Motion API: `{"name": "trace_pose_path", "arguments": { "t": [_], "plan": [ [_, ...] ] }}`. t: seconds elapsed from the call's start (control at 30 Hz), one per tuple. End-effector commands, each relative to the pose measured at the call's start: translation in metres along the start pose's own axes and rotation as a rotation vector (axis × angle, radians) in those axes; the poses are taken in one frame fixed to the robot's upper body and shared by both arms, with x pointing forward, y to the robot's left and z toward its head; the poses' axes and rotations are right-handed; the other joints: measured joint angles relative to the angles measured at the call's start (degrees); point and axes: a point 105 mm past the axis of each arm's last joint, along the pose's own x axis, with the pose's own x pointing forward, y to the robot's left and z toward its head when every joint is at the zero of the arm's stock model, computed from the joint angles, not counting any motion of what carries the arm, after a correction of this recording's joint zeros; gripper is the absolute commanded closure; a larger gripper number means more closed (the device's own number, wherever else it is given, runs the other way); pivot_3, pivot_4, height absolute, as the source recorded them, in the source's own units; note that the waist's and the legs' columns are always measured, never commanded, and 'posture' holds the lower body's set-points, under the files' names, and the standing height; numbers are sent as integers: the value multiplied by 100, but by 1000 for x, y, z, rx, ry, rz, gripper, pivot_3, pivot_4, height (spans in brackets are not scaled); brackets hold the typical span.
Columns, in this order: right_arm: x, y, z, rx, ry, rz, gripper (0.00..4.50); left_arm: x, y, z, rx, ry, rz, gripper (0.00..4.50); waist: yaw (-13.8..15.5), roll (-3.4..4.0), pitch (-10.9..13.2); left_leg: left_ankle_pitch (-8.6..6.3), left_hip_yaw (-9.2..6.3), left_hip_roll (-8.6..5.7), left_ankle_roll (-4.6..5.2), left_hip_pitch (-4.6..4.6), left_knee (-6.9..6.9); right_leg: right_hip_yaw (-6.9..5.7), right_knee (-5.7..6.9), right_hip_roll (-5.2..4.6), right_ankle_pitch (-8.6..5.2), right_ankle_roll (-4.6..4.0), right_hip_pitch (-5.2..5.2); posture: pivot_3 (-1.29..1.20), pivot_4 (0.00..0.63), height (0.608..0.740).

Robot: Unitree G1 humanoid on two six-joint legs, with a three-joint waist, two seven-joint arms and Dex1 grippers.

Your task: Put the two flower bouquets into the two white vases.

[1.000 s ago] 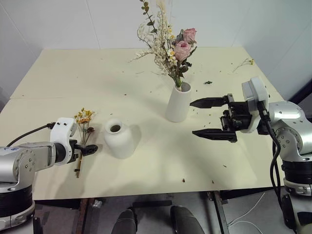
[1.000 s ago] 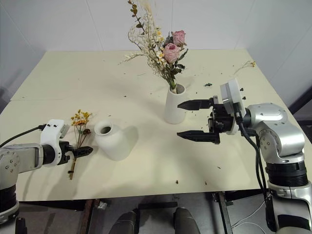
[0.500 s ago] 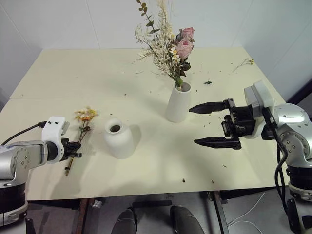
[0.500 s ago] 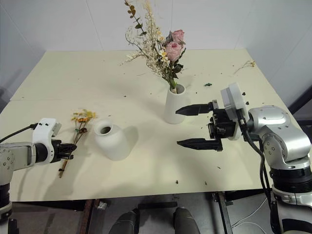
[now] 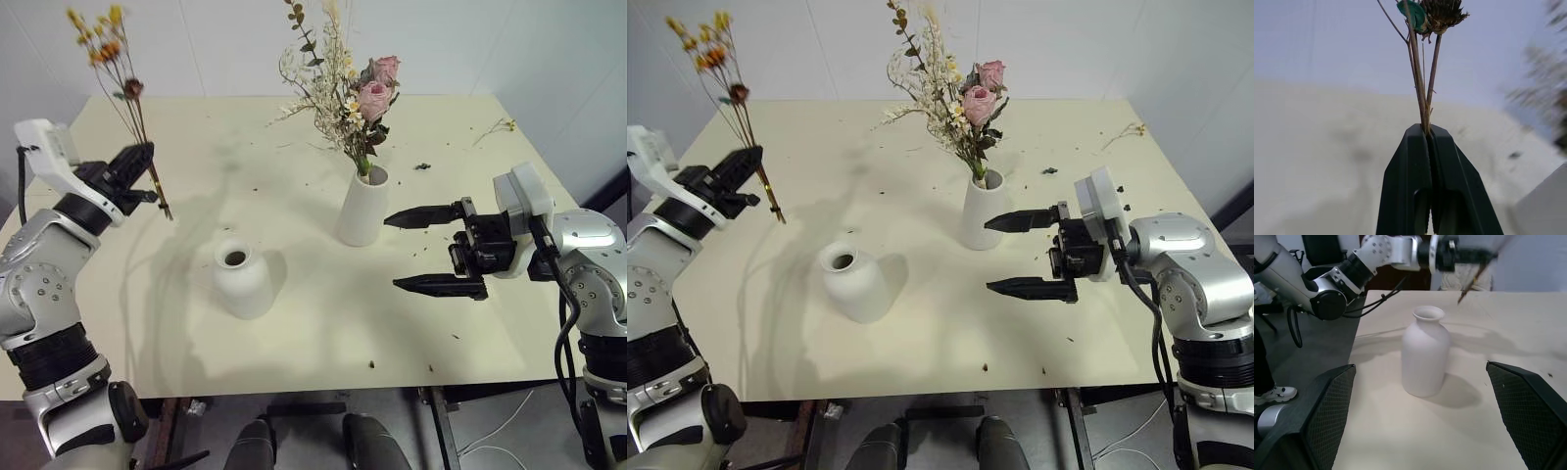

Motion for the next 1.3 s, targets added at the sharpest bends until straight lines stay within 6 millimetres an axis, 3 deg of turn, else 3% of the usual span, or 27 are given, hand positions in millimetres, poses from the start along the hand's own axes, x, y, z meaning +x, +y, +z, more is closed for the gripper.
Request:
{"name": "trace_pose_path", "arguments": {
  "t": [0.03,0.37,0.5,0.67,1.1,1.3],
  "plan": [
    [-3,-6,10,-65,-17,-44,0,-7,-50,35,25,-176,-328,4476,-2,-2,1,0,0,0,0,-2,3,-1,0,0,0,0,0,0,150,740],
    [-3,-14,7,-75,-27,-83,0,-5,-73,18,20,-96,-527,4476,-9,-1,1,0,0,-1,1,3,24,2,8,3,3,4,11,0,150,740],
    [-4,-15,7,-80,-28,-102,0,-7,-75,0,13,-49,-562,4476,-10,-1,1,0,0,0,1,3,20,3,10,5,2,2,8,0,150,740],
    [-6,-16,7,-83,-20,-112,0,-12,-84,-10,-23,-36,-588,4476,-7,-1,1,-1,0,0,3,2,20,3,7,4,2,2,8,0,150,740],
    [-5,-21,5,-86,-27,-123,0,-24,-94,-7,-35,-30,-593,4476,-9,-1,1,-2,0,2,4,3,20,4,6,5,1,1,9,0,150,740],
    [-4,-23,6,-93,-38,-128,0,-30,-86,-25,-4,6,-562,4476,-7,-1,1,-2,0,2,4,4,19,5,6,5,0,-1,8,0,150,740]
  ]
}}
